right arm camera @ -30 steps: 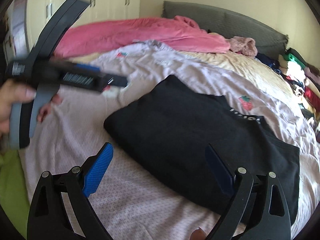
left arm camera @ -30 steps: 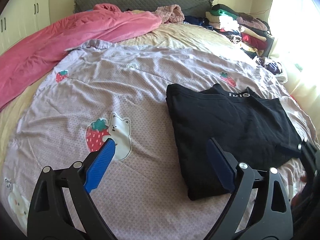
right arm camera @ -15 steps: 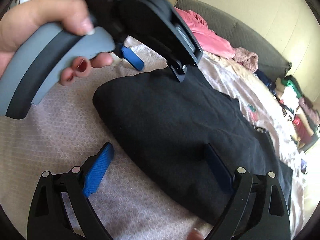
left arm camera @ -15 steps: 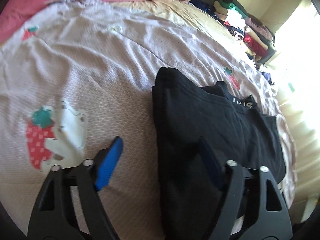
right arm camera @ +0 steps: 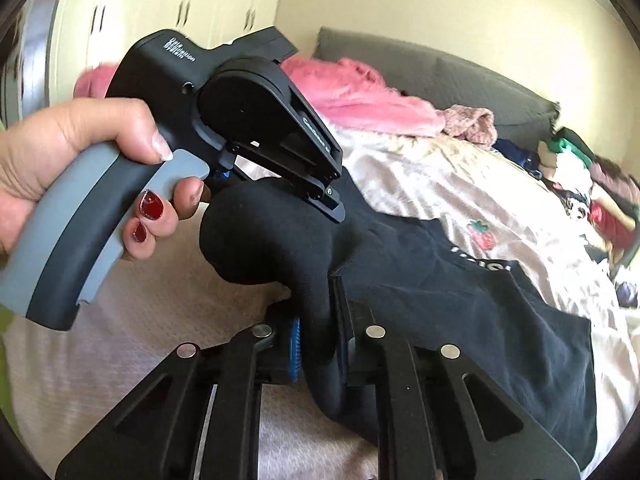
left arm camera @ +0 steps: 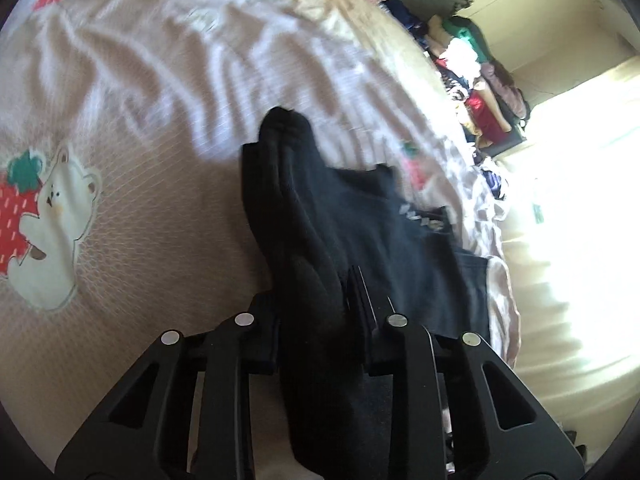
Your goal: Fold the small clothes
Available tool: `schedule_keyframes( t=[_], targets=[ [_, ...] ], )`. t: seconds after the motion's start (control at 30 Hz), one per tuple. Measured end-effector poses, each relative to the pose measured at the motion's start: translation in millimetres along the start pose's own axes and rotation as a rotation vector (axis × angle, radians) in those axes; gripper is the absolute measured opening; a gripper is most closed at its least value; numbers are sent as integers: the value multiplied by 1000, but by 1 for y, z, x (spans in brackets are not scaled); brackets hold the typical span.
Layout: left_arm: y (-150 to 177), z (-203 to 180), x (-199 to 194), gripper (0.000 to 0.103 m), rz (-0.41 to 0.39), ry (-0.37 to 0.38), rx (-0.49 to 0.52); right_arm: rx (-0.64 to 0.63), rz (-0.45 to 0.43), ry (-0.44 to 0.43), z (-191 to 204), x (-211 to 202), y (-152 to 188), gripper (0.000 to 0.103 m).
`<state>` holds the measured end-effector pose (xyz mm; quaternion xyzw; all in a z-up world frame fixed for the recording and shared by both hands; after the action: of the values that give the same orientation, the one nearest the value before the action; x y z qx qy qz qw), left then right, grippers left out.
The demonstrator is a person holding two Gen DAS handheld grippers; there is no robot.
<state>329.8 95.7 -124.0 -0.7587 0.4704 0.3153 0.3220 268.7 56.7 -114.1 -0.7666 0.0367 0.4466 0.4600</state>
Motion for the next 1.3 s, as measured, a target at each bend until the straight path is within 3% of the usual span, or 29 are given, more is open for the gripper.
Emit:
schedule_keyframes(
  t=[0.27,0.43,0.67,0.77,0.8,0.83,1.0,1.1,1.2,1.27,1.3],
  targets=[
    [11,-90,-23,16,-67,-40,128,225,-149,-1,-56,-62,17,9],
    [25,-148,-6,16,-63,-70,207,348,-163,-10,-89,-80,48,6],
    [42,-193,26,17,-27,-98,276,474,-150,-4,-127,-90,94,6],
    [50,-208,37,26,-28,-78,307,533,-143,-8,-139,-90,107,6],
    [53,-209,38,40,-23,-62,311,553,-140,-10,-144,-90,112,6],
    [56,-209,37,46,-19,-36,311,570,-136,-6,-151,-89,116,6],
    [54,-177,22,48,-58,-98,304,667,-65,48,-176,-80,153,6],
    [59,-147,29,48,-60,-188,305,763,-56,-39,-185,-75,168,8],
    [67,-122,45,48,-29,-229,300,794,-77,-118,-191,-80,165,25],
    [74,-112,57,48,-9,-232,303,835,-102,-220,-199,-86,160,62],
    [76,-110,59,48,-8,-227,306,854,-108,-258,-203,-88,158,72]
  ],
)
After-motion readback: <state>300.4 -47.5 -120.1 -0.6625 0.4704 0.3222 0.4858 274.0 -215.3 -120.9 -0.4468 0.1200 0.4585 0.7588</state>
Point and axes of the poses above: each gripper's, at about its wrist camera, not at the fingertips, and x roughly the way its jaws point, z to its left, y to its underside, the point moved 9 cm from there along x, roughly the way its jaws point, and after that the axes turned 12 degrees about z, right-handed, at the moved point
